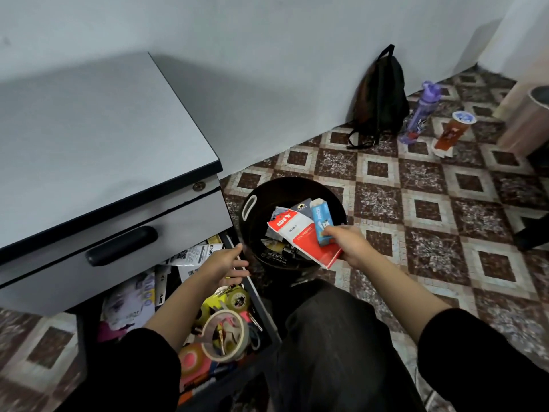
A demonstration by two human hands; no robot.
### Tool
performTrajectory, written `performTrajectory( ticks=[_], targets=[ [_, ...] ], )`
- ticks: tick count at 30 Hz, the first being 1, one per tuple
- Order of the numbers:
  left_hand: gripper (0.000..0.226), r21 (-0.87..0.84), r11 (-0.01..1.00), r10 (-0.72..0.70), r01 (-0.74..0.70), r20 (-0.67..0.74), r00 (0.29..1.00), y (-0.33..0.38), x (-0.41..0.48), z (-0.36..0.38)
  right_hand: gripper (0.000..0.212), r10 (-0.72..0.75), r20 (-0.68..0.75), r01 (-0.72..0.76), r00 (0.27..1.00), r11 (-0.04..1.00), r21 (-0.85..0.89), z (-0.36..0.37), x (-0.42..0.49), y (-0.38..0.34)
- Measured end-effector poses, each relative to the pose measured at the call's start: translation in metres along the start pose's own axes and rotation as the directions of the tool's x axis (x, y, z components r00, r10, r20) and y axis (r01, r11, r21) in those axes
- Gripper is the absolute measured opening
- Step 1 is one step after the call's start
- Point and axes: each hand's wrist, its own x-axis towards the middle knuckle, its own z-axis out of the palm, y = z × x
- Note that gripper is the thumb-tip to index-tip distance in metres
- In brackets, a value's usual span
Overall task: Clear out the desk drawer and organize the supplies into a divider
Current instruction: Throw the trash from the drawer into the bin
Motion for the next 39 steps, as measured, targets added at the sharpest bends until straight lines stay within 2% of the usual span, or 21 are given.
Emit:
performTrajectory(
  ticks=[6,7,9,10,12,18,25,30,34,36,39],
  targets=[
    [0.044,-0.015,1.000,0.021,-0.021,0.005,1.000,0.006,-0.002,-0.016,0.029,-0.064,0.037,0.065,0.997,0.998,-0.011,0.029,0.011,-0.016],
    [0.042,-0.017,1.000,0.022,-0.022,0.008,1.000,0.006,-0.003,-0.018,0.039,-0.093,0.023,0.095,0.995,0.994,-0.063,0.031,0.013,-0.017],
    [0.040,-0.012,1.000,0.023,-0.023,0.012,1.000,0.004,-0.004,-0.024,0.063,-0.158,-0.029,0.144,0.987,0.952,-0.270,0.031,0.015,-0.016],
    [0.040,-0.003,1.000,0.021,-0.021,0.013,1.000,0.002,-0.005,-0.027,0.069,-0.184,-0.049,0.156,0.982,0.923,-0.353,0.030,0.015,-0.014],
    [0.037,0.017,1.000,0.014,-0.014,0.008,1.000,-0.003,-0.007,-0.033,0.072,-0.198,-0.032,0.169,0.980,0.898,-0.405,0.026,0.015,-0.008],
    [0.025,0.033,0.999,-0.001,0.001,-0.002,1.000,-0.021,-0.021,-0.044,0.048,-0.208,0.015,0.193,0.978,0.873,-0.448,0.024,-0.006,0.000],
    [0.020,0.072,0.996,0.055,-0.052,-0.040,0.998,-0.029,-0.058,-0.057,0.036,-0.261,0.052,0.254,0.964,0.844,-0.472,0.040,-0.036,-0.012],
    [0.021,0.025,0.997,0.080,-0.078,-0.072,0.994,-0.055,-0.094,-0.079,0.017,-0.297,0.180,0.347,0.938,0.817,-0.461,0.070,-0.066,0.001],
    [0.019,-0.034,0.998,0.044,-0.050,-0.148,0.988,-0.084,-0.119,-0.106,0.015,-0.279,0.310,0.407,0.909,0.751,-0.519,0.104,-0.083,0.025],
    [0.019,-0.062,0.997,0.030,-0.042,-0.185,0.982,-0.100,-0.126,-0.123,0.009,-0.278,0.352,0.438,0.894,0.713,-0.547,0.118,-0.088,0.036],
    [0.020,-0.112,0.994,-0.014,-0.014,-0.245,0.970,-0.127,-0.131,-0.148,0.011,-0.259,0.390,0.456,0.884,0.667,-0.590,0.137,-0.092,0.050]
  ],
)
